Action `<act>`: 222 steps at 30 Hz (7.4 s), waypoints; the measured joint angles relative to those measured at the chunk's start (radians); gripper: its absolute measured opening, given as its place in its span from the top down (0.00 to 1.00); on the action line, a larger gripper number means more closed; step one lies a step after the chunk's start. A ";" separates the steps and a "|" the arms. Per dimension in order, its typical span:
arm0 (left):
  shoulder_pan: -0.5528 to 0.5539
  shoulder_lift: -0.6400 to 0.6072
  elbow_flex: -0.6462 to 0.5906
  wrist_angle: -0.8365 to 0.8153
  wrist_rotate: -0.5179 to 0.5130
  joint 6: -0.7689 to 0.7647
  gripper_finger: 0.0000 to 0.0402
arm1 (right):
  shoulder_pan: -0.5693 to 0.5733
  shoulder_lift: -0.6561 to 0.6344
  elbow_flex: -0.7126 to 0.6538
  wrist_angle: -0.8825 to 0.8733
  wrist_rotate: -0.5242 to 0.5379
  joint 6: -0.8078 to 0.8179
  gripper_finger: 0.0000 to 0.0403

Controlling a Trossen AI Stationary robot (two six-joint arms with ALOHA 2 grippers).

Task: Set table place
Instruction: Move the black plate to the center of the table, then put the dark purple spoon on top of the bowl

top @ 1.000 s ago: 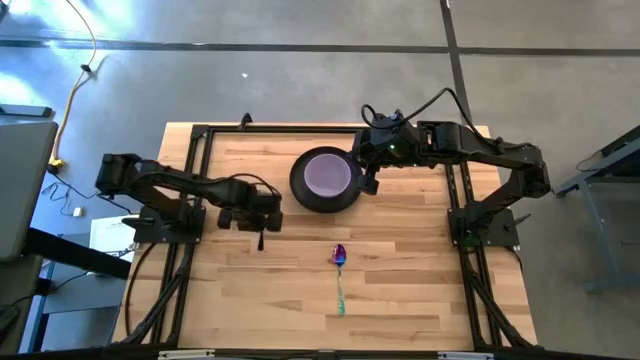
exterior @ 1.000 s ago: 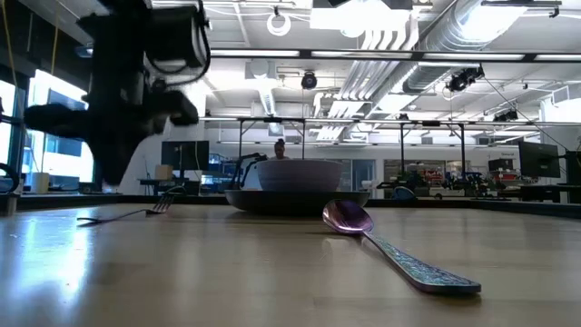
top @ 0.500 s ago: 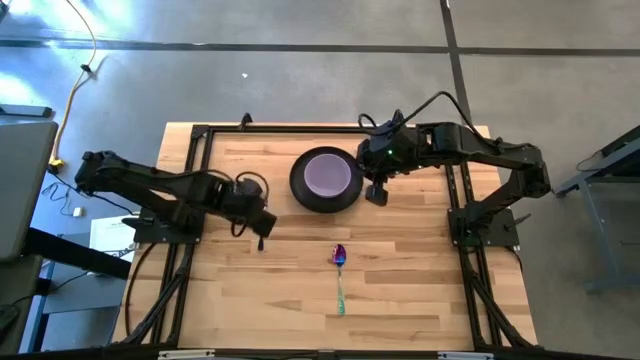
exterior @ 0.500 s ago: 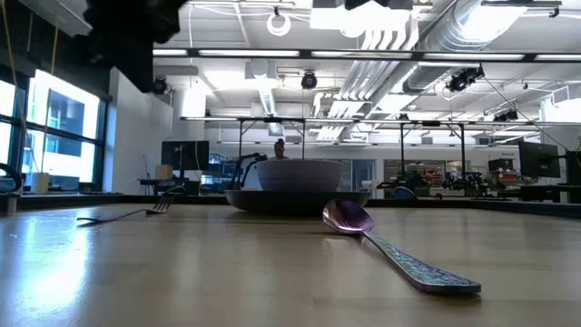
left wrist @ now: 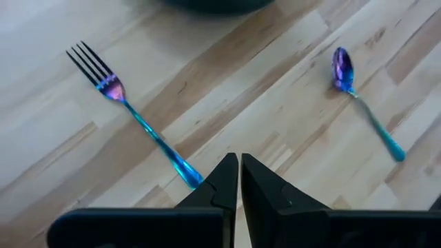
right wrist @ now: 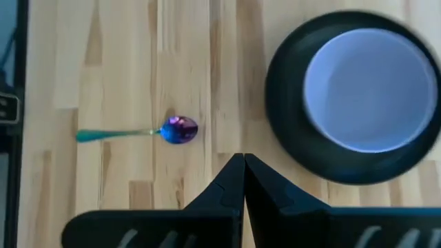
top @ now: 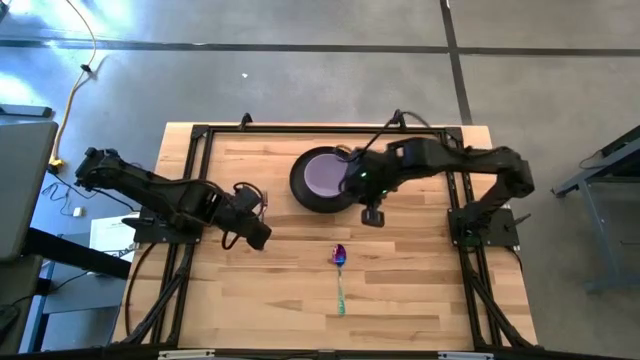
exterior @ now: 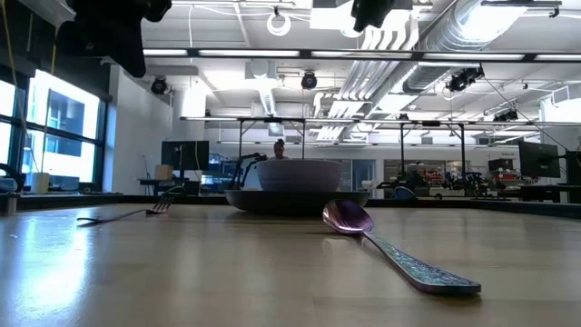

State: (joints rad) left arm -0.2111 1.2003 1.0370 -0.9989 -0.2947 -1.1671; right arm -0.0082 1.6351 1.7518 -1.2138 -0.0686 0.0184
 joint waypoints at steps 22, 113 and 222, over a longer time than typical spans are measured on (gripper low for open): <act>0.001 -0.133 0.000 0.003 -0.005 0.067 0.98 | 0.008 0.177 0.000 0.028 0.016 -0.028 1.00; 0.001 -0.134 0.000 0.006 -0.014 0.073 0.98 | -0.090 0.580 0.000 0.324 0.024 -0.127 0.96; 0.001 -0.134 0.000 0.085 0.166 0.550 0.98 | 0.369 0.583 0.000 0.224 -0.036 1.627 0.77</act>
State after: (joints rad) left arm -0.2100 1.0664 1.0367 -0.9134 -0.1284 -0.6169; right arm 0.3611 2.2183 1.7519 -0.9902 -0.1047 1.6458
